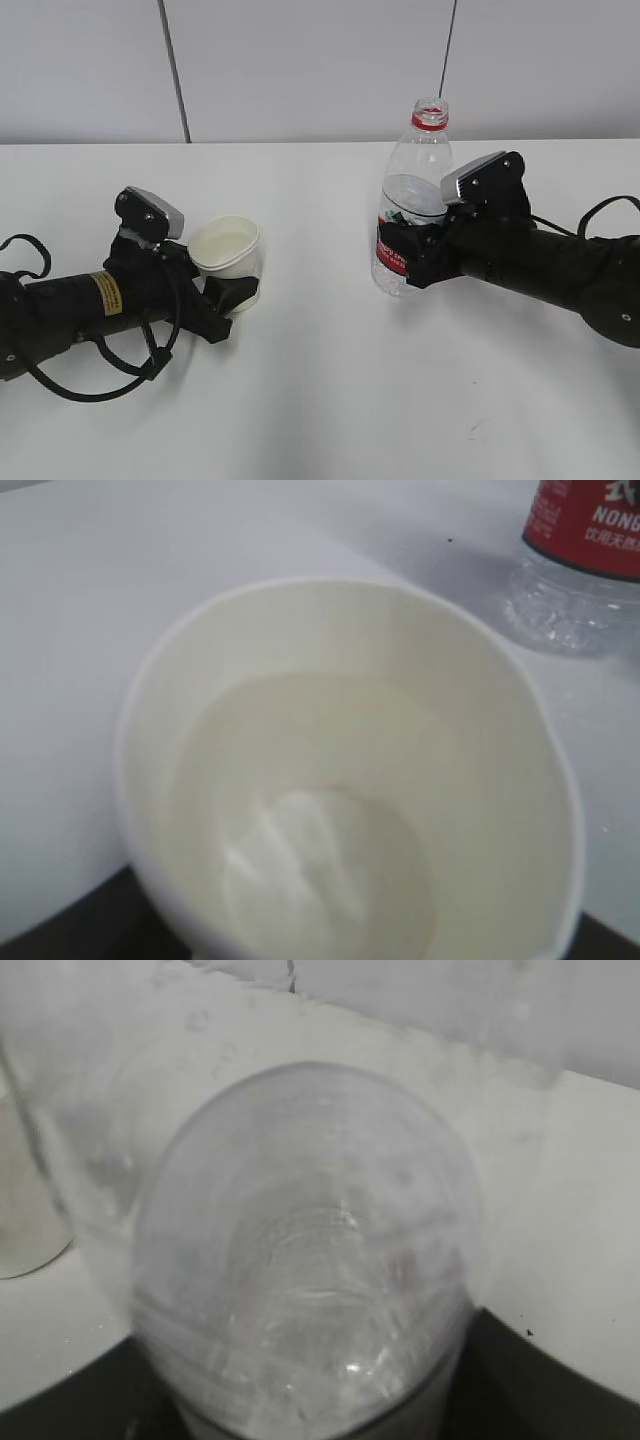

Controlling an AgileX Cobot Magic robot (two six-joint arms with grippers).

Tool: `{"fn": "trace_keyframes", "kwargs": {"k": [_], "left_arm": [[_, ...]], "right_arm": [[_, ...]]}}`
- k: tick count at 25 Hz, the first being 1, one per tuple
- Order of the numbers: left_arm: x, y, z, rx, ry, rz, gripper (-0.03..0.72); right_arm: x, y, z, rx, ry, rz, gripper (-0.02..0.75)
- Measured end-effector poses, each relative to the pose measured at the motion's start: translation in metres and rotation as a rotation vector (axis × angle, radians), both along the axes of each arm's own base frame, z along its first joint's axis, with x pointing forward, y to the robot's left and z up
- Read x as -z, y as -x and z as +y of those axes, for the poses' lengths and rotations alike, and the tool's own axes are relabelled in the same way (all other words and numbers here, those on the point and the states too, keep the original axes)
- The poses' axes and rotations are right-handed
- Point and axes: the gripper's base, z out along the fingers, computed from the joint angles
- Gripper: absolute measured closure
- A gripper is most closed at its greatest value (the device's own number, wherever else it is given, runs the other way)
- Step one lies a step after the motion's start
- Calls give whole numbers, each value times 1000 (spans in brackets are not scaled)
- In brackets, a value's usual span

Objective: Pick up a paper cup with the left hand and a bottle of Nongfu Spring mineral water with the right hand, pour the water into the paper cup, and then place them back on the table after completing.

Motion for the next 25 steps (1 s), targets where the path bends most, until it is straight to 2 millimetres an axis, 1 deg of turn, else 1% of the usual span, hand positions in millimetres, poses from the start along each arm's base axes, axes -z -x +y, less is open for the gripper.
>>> {"fn": "trace_keyframes", "kwargs": {"k": [6, 8, 11, 13, 17, 20, 25], "left_arm": [[0, 0, 0, 0, 0, 0, 266], [0, 0, 0, 0, 0, 0, 266], [0, 0, 0, 0, -1, 0, 265], [0, 0, 0, -1, -2, 1, 242], [3, 0, 1, -8, -15, 16, 167], [5, 0, 1, -6, -18, 22, 142], [3, 1, 1, 11, -44, 25, 134]], "right_arm": [[6, 0, 0, -3, 2, 13, 355], [6, 0, 0, -3, 2, 13, 334], [6, 0, 0, -4, 4, 12, 274], [6, 0, 0, -4, 4, 12, 232], [6, 1, 1, -14, 5, 8, 158], [6, 2, 1, -21, 3, 6, 143], [9, 10, 0, -24, 2, 24, 138]]}}
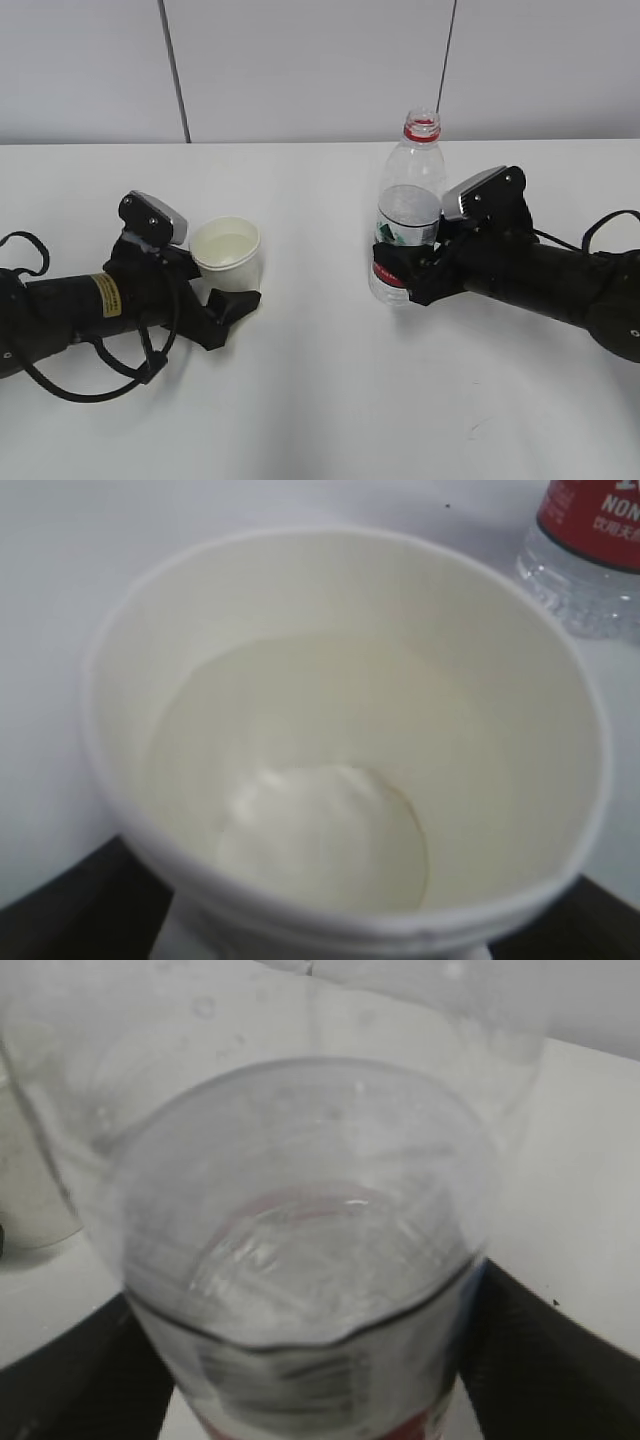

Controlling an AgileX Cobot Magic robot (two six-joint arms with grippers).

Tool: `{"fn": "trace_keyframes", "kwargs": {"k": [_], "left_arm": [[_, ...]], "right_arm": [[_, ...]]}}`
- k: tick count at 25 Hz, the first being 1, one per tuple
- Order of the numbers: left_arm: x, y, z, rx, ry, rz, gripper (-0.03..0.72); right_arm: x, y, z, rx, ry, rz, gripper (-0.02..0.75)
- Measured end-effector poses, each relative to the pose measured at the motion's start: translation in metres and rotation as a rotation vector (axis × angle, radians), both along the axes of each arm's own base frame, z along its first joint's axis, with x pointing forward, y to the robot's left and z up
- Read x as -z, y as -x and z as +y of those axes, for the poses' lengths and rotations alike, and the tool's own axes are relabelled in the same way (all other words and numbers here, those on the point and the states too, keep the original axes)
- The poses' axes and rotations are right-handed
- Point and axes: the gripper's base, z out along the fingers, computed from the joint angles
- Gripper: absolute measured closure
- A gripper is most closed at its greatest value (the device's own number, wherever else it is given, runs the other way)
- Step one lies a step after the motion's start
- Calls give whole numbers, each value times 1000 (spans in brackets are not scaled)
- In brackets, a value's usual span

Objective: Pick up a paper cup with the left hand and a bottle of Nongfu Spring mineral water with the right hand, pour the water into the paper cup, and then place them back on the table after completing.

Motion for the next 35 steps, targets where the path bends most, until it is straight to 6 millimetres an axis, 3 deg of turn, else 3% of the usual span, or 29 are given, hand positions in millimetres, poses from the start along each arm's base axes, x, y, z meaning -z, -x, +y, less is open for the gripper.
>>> {"fn": "trace_keyframes", "kwargs": {"k": [8, 18, 29, 35], "left_arm": [[-14, 4, 10, -17, -185, 53, 125], [-34, 32, 25, -49, -272, 86, 124], [-41, 32, 31, -121, -293, 113, 124], [-41, 31, 32, -172, -269, 132, 134]], "right_arm": [[-3, 17, -3, 0, 9, 18, 138], [2, 23, -6, 14, 38, 62, 138], [15, 25, -16, 68, 133, 186, 140], [15, 21, -35, 130, 136, 195, 140]]}}
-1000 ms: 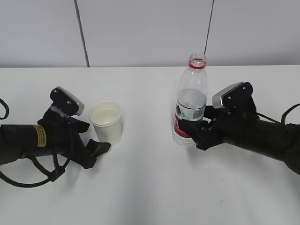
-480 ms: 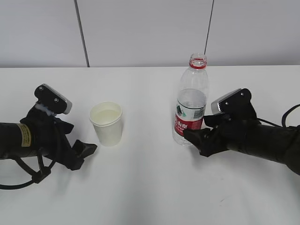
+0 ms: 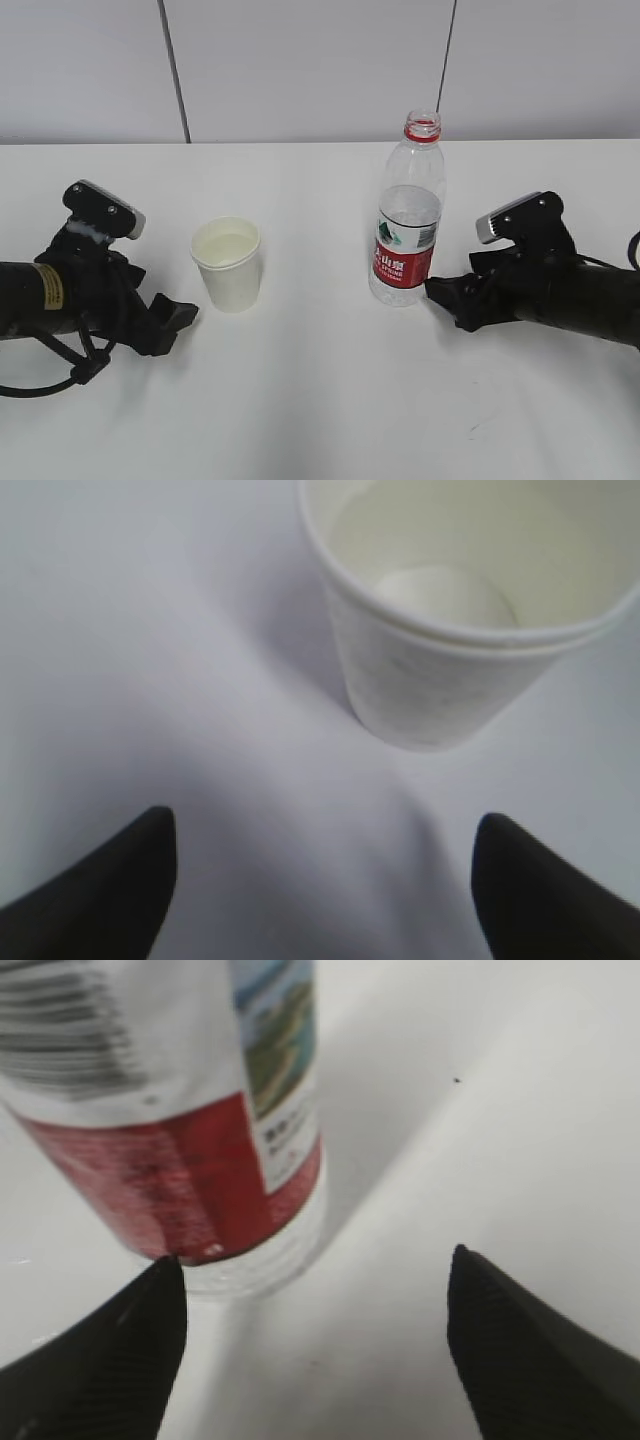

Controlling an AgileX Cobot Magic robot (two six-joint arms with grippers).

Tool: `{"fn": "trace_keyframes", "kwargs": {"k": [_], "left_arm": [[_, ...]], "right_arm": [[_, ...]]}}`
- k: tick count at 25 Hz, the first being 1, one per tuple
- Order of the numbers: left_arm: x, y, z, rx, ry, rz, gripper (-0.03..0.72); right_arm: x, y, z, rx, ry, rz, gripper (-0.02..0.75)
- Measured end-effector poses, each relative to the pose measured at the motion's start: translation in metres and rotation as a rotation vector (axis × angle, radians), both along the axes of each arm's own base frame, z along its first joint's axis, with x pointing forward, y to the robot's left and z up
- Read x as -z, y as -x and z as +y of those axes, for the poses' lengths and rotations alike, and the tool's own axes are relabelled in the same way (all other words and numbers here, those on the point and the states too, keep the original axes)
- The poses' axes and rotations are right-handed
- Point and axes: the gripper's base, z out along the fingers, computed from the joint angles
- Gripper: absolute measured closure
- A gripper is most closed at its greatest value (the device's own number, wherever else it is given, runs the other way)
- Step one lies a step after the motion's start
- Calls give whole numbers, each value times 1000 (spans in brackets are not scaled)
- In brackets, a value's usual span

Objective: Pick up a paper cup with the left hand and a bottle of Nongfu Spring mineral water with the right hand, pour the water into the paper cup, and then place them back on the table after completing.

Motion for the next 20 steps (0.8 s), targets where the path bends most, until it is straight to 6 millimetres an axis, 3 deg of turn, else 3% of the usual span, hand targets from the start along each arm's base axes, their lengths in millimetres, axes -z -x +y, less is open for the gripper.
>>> {"fn": "trace_keyframes", "kwargs": {"k": [9, 20], "left_arm": [[-1, -5, 9, -140, 55, 18, 134], [-14, -33, 31, -285, 5, 47, 137]], "right_arm": [[-6, -9, -34, 239, -4, -21, 141], [-11, -21, -41, 341, -17, -17, 141]]}}
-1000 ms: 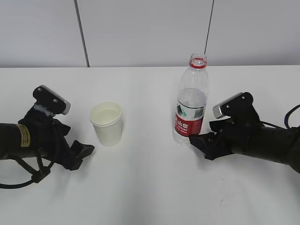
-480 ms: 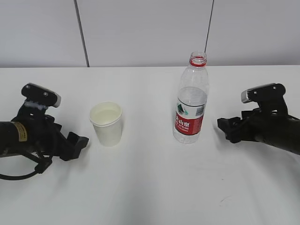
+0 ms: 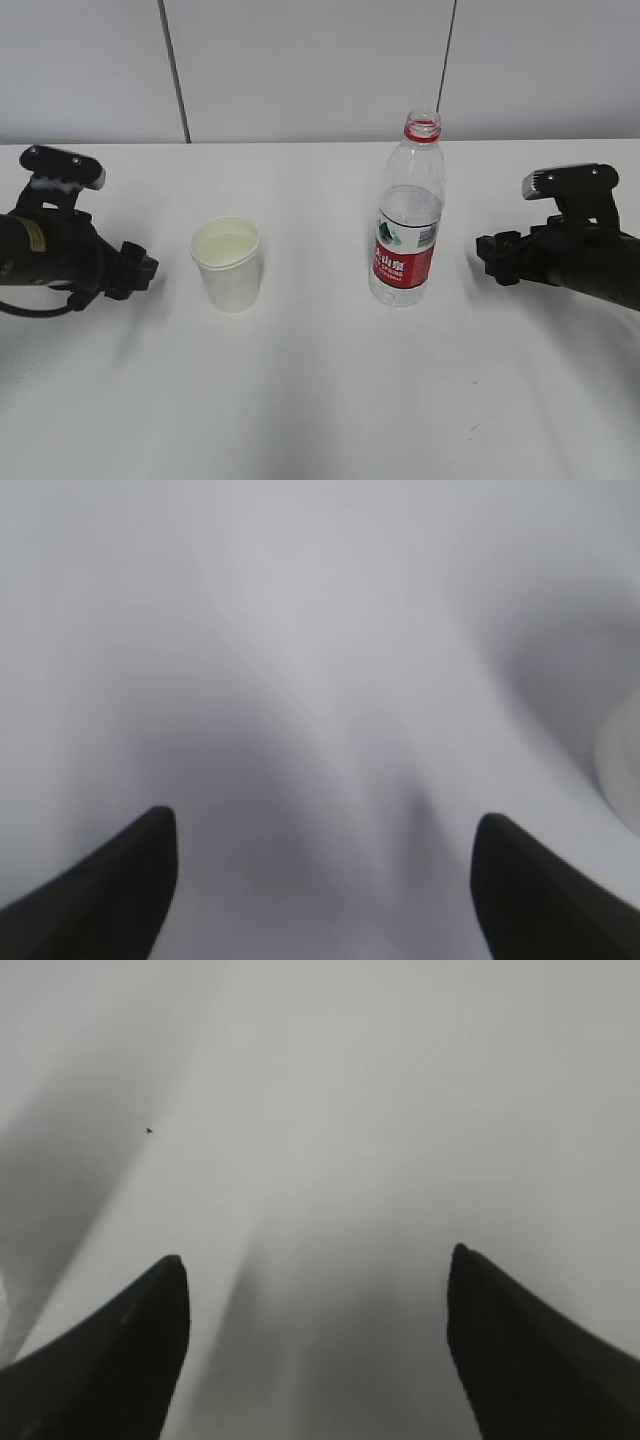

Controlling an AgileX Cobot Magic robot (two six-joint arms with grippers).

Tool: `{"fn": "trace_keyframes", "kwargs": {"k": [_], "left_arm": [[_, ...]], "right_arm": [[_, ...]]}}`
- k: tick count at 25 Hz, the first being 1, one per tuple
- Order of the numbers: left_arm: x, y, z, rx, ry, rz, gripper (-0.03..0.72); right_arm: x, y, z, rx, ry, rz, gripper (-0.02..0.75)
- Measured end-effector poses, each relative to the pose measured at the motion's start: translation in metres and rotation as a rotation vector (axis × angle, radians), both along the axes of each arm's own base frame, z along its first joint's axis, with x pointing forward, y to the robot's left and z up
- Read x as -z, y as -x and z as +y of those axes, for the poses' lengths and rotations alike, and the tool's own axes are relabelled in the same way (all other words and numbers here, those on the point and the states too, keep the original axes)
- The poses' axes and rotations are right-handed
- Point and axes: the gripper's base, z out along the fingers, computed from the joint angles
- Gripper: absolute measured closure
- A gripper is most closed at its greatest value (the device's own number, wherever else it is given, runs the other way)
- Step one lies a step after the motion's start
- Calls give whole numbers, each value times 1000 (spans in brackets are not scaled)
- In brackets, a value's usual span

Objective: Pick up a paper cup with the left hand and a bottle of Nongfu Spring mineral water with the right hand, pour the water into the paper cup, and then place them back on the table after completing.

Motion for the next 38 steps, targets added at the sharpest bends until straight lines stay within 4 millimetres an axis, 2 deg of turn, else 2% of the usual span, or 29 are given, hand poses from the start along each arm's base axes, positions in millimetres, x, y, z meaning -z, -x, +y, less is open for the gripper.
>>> {"fn": "trace_keyframes", "kwargs": {"k": [5, 13, 16, 21, 26, 32, 38], "left_arm": [[-16, -20, 4, -49, -75, 53, 137], [-44, -40, 13, -183, -165, 210, 137], [-55, -42, 17, -233, -206, 295, 137], [-71, -41, 23, -300, -277, 432, 137], [-78, -33, 20, -303, -261, 582, 137], [-86, -26, 10, -250, -190, 710, 137], [-99, -25, 10, -237, -193, 726, 137]], "right_arm": [[-11, -15, -5, 49, 37, 140, 141], [-69, -41, -15, 151, 112, 409, 142], [-87, -44, -19, 190, 139, 552, 143], [-122, -48, -20, 231, 132, 689, 143], [-149, -44, -14, 167, 102, 818, 143], [-158, -39, -10, 104, 104, 892, 143], [-159, -39, -8, 65, 93, 894, 143]]}}
